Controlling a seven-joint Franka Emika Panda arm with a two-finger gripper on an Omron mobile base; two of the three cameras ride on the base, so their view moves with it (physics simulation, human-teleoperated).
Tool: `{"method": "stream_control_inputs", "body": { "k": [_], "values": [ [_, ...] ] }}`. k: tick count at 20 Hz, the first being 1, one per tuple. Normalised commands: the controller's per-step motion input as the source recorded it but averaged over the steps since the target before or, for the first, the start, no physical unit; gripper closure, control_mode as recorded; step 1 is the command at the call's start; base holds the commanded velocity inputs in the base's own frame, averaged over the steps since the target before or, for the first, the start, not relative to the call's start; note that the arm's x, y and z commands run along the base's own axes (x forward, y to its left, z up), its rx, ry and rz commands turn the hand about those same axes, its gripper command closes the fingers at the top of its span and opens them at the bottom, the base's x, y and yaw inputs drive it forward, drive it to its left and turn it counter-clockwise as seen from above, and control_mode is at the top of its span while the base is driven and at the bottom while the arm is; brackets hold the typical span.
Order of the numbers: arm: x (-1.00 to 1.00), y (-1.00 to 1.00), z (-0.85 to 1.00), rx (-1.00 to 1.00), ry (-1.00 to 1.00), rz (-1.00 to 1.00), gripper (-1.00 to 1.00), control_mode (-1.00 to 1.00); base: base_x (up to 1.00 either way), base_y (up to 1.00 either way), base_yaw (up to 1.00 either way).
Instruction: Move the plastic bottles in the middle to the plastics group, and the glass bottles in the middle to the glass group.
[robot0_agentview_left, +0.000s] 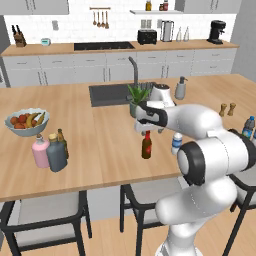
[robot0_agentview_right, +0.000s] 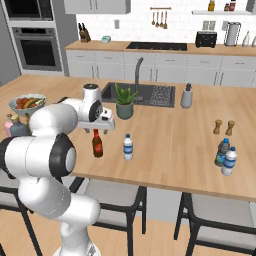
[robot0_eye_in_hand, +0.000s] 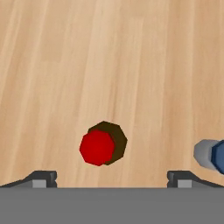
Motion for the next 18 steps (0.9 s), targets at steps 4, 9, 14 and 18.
{"method": "stream_control_inputs", "body": {
  "k": [4,9,14,18],
  "values": [
    [0.0,0.0,-0.09,0.0,0.0,0.0,-1.0,-1.0,0.0,0.0,0.0],
    [0.08,0.0,-0.13,0.0,0.0,0.0,-1.0,-1.0,0.0,0.0,0.0],
    [0.2,0.01,-0.14,0.0,0.0,0.0,-1.0,-1.0,0.0,0.0,0.0],
    [0.04,0.01,-0.03,0.0,0.0,0.0,-1.0,-1.0,0.0,0.0,0.0]
  ]
}}
